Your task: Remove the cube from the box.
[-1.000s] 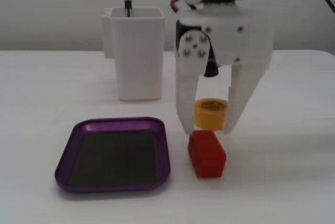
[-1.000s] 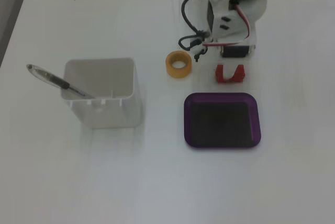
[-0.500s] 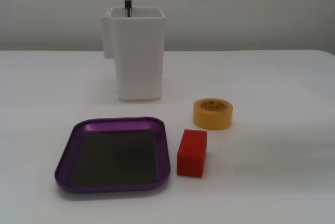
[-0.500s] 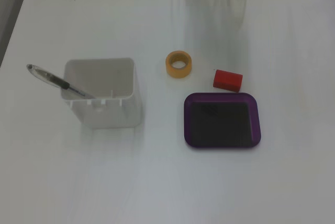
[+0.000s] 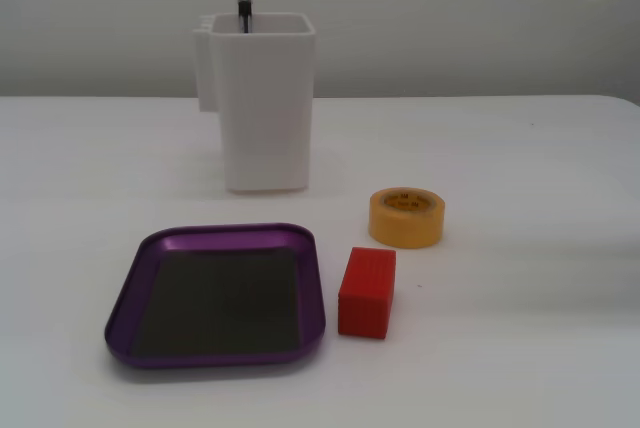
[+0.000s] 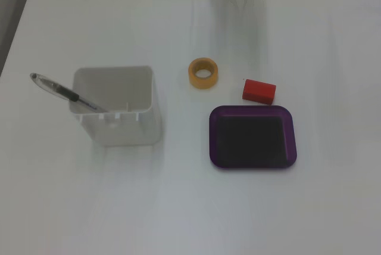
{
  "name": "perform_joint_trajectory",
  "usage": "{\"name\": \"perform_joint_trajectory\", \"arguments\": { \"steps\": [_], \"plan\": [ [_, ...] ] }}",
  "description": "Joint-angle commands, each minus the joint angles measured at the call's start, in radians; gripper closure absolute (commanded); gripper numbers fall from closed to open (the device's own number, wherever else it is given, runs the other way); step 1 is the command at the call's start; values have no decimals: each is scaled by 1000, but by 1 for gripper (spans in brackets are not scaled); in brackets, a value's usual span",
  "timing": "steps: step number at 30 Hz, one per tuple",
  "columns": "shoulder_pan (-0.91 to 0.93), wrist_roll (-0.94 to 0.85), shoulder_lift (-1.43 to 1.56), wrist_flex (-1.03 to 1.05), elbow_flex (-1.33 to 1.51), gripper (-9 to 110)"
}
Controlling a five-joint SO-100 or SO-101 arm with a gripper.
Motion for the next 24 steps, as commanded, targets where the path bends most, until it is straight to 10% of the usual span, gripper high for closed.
{"name": "perform_joint_trajectory", "arguments": {
  "steps": [1,24],
  "plan": [
    [6,-8,199,-110,239,84],
    [127,-6,758,-190,940,84]
  ]
}}
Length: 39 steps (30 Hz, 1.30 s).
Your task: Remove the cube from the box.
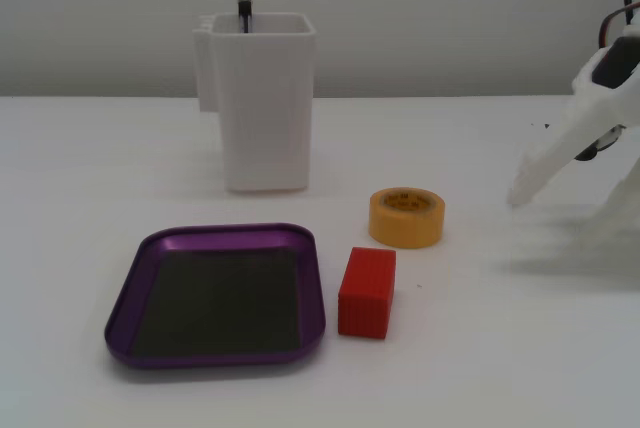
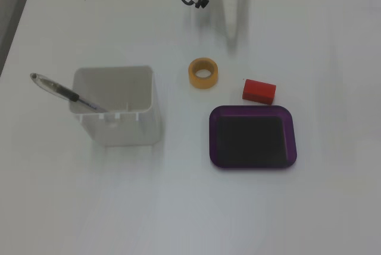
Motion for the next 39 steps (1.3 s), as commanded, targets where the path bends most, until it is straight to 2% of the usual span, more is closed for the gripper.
{"name": "perform_joint_trajectory", "arguments": {
  "steps": [1,4,8,12,39],
  "plan": [
    [11,-6,101,-2,34,84],
    [12,-2,101,14,86,88],
    [12,3,100,14,104,103],
    [12,6,101,14,106,99],
    [3,-2,101,8,106,99]
  ]
}}
